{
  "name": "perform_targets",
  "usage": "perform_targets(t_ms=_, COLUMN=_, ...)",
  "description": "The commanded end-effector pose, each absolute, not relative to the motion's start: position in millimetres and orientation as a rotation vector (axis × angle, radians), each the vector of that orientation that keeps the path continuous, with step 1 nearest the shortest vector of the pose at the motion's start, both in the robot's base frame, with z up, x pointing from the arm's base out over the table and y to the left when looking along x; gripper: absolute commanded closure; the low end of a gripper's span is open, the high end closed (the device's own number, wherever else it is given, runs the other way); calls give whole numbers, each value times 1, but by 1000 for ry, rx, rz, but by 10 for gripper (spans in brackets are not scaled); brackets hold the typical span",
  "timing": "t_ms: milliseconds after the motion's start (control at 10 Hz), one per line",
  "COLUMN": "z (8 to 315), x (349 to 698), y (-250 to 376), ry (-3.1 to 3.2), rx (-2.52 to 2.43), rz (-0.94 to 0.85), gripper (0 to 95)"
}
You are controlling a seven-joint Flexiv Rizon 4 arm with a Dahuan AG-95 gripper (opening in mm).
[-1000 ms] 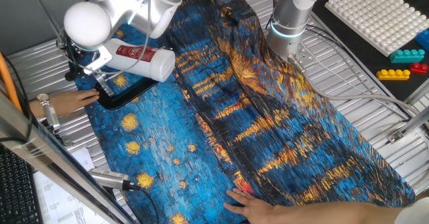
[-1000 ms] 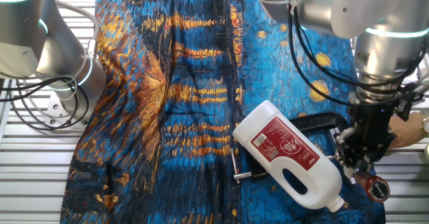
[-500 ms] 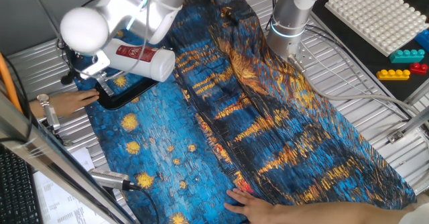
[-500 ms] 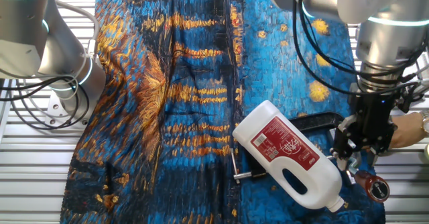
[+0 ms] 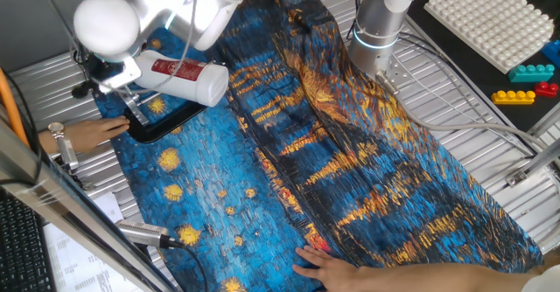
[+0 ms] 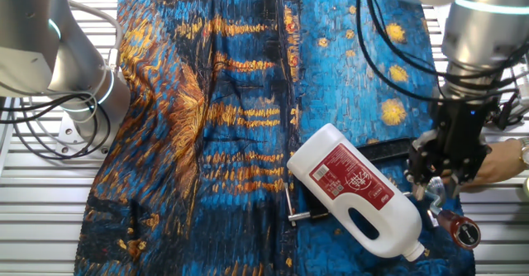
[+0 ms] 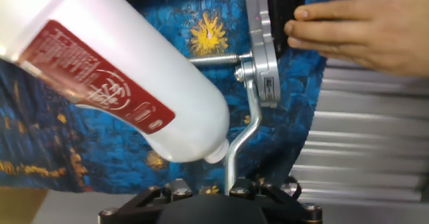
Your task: Push down the lever
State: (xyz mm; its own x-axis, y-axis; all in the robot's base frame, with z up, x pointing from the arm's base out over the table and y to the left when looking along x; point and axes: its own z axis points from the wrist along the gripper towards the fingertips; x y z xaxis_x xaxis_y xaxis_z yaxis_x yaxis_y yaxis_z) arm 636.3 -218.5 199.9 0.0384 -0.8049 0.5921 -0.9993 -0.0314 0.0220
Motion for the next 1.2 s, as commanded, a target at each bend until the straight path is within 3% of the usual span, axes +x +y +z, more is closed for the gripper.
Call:
perform_targets(t_ms=100, z=220, x=628, y=-229, ry=-1840, rx=1920, rz=559, gripper=760)
perform_targets(t_ms=400, z=233, x=617, y=-226, ry=-1766, rx=1944, rz=579, gripper=760)
perform_targets(t_ms=500, z=237, x=614, y=-227, ry=-1731, rx=1948, rz=600, gripper=950)
perform_targets(t_ms=1200, z=253, x=606, y=-260, ry=-1649, rx=2018, rz=647, gripper=950)
